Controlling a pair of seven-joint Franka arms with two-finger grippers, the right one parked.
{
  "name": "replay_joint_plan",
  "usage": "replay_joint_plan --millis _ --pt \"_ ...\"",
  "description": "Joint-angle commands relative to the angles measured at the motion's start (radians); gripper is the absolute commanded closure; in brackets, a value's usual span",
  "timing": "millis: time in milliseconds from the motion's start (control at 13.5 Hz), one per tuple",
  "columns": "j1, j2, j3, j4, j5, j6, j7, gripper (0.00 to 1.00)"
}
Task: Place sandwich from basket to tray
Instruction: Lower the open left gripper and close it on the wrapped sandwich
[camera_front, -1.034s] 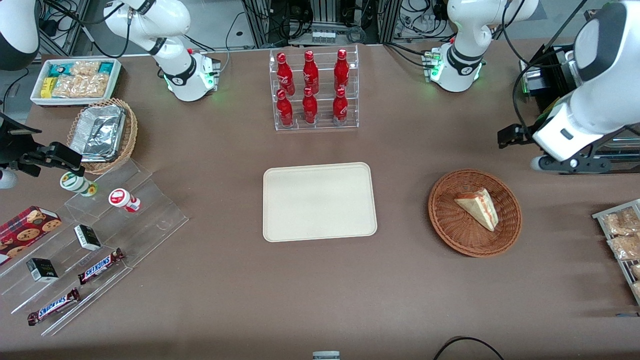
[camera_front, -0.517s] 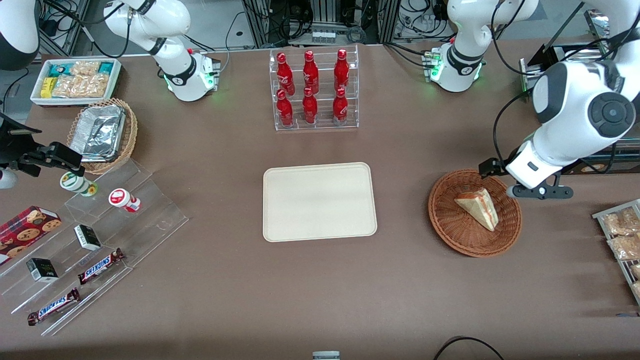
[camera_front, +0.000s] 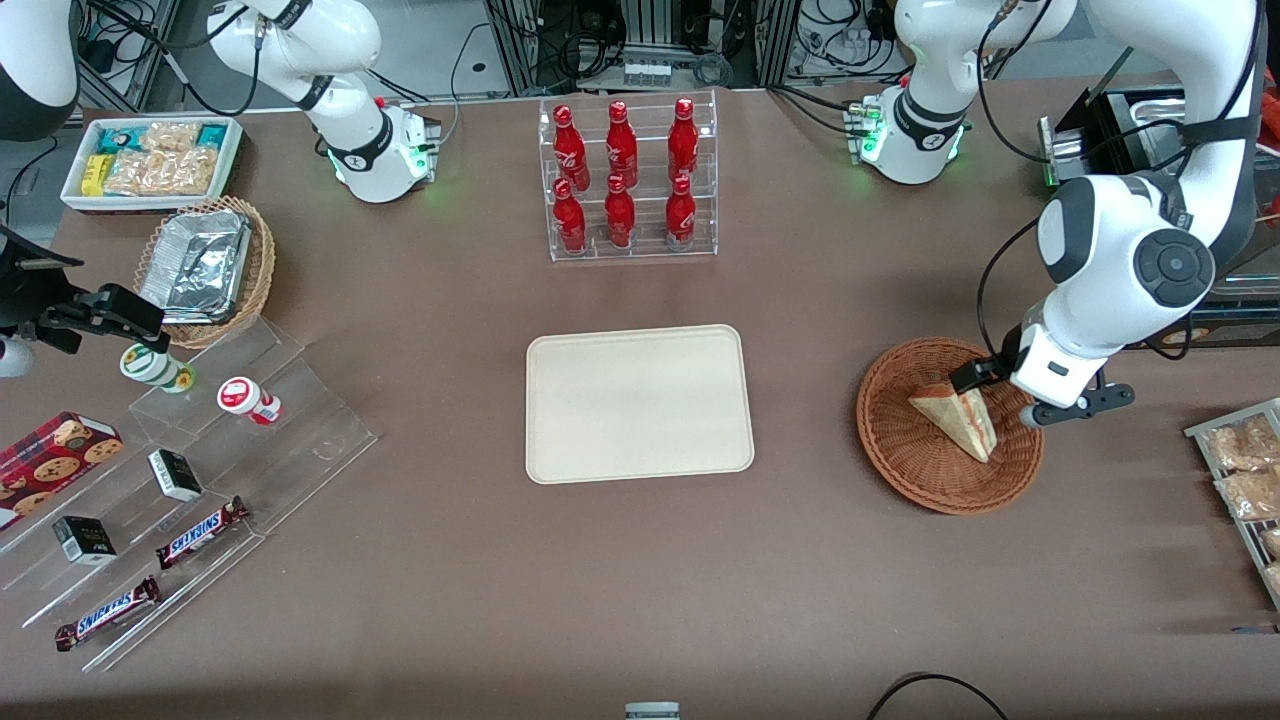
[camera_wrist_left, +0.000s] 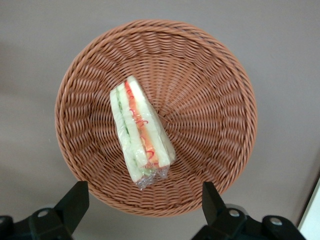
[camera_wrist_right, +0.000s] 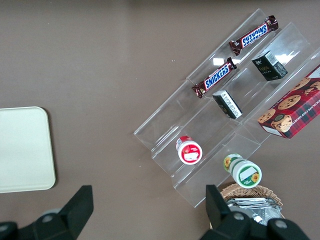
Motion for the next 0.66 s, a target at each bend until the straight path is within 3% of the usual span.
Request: replay_joint_plan --millis 0,148,591 --pt "0.002 0.016 -0.006 -0.004 0.004 0.037 -0.348 0.00" --pt "-0.006 0.040 -0.006 -0.007 0.009 0.088 -0.564 0.00" --pt "-0.008 0.086 -0.006 -0.022 0.012 0.143 -0.580 0.00"
